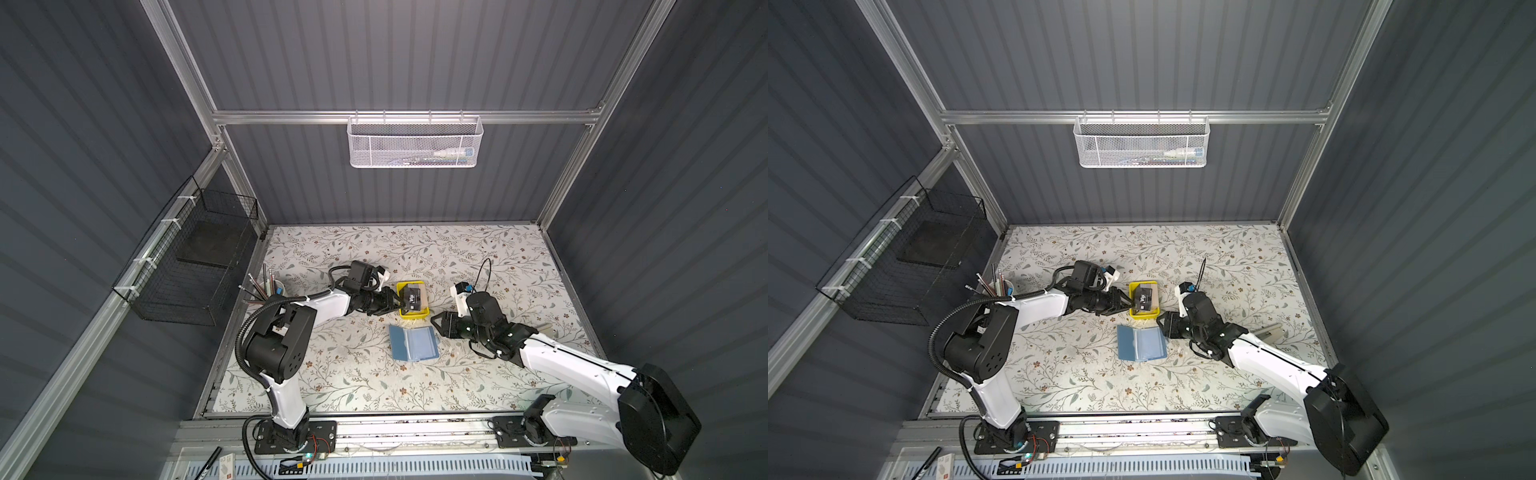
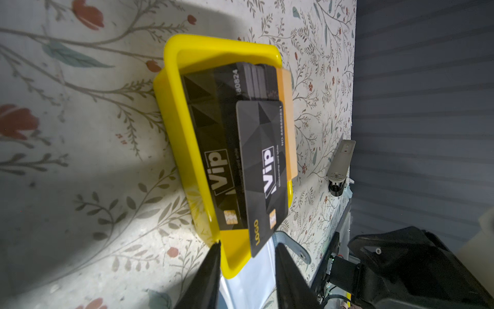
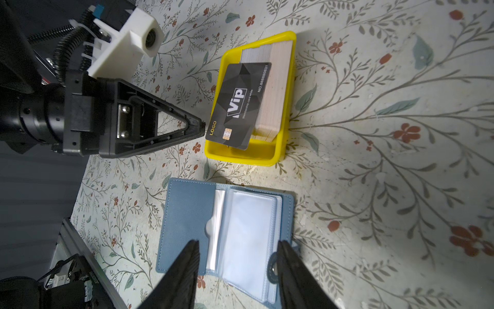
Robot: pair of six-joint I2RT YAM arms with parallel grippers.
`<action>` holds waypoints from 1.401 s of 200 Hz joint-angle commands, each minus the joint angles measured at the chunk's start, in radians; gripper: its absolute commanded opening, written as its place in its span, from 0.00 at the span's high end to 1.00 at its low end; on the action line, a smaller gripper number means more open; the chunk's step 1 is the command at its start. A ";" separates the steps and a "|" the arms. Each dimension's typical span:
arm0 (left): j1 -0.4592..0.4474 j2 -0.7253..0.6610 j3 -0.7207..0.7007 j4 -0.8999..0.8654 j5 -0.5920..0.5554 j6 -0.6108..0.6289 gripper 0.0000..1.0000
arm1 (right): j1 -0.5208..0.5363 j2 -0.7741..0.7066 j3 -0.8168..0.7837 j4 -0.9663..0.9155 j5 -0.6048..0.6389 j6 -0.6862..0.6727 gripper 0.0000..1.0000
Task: Insert credit cards into a card holder
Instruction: Pick up the credit card from the storage box.
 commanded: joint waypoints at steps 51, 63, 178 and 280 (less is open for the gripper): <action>0.003 0.021 0.047 -0.010 0.030 -0.004 0.69 | -0.003 0.005 -0.008 0.002 -0.002 0.005 0.49; 0.002 0.021 0.049 -0.012 0.028 -0.001 0.69 | -0.002 0.004 -0.009 0.002 0.000 0.006 0.49; 0.002 0.062 0.067 0.007 0.054 -0.032 0.73 | -0.003 0.002 -0.016 0.001 0.005 0.007 0.48; 0.002 0.088 0.071 0.035 0.078 -0.053 0.77 | -0.003 0.013 -0.015 0.000 0.006 0.010 0.48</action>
